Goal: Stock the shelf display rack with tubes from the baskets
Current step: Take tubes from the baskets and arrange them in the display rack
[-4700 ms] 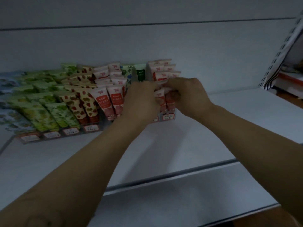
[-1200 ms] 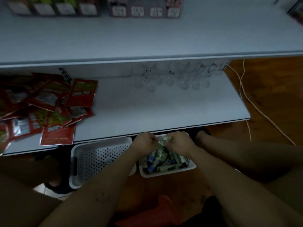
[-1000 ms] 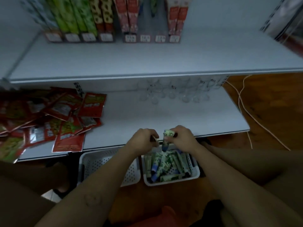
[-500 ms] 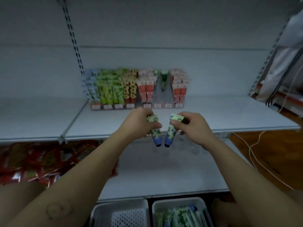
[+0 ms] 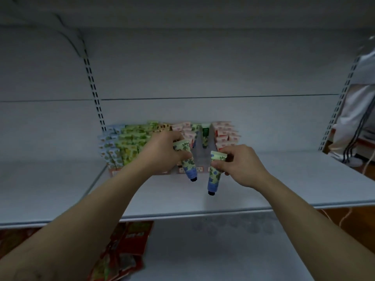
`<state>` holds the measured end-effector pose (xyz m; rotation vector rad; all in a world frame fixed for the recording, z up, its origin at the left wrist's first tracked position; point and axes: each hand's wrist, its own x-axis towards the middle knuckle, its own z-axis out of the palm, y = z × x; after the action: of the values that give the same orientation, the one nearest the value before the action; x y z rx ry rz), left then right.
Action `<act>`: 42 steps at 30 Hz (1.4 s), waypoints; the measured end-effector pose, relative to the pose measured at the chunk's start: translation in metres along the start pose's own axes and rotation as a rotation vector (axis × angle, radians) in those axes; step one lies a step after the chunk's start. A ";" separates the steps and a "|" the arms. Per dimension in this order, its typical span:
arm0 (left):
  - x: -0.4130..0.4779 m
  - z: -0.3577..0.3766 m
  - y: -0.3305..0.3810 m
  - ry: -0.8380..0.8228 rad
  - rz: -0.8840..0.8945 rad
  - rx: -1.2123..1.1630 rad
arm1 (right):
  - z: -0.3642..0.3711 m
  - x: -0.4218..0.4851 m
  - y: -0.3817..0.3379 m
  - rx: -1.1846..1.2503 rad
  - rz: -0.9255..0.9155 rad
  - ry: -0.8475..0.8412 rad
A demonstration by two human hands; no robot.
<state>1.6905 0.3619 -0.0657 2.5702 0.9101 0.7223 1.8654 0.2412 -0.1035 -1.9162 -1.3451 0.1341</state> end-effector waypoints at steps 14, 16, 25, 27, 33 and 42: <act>0.111 0.008 0.015 0.022 0.157 0.114 | -0.034 0.117 0.005 -0.031 -0.173 0.149; 0.133 0.015 0.014 0.023 0.198 0.172 | -0.030 0.134 0.014 -0.023 -0.193 0.194; 0.185 0.046 -0.008 0.066 0.312 0.500 | -0.004 0.187 0.032 -0.170 -0.244 0.252; 0.189 0.049 -0.016 0.045 0.301 0.527 | 0.002 0.196 0.030 -0.205 -0.243 0.215; 0.190 0.060 -0.025 0.018 0.323 0.677 | 0.007 0.215 0.024 -0.372 -0.261 0.043; 0.202 0.065 -0.015 0.020 0.274 0.750 | -0.041 0.232 0.010 -0.325 -0.190 0.270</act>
<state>1.8550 0.4969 -0.0543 3.4017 0.9810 0.5377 1.9936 0.4125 -0.0049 -1.9671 -1.4166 -0.4469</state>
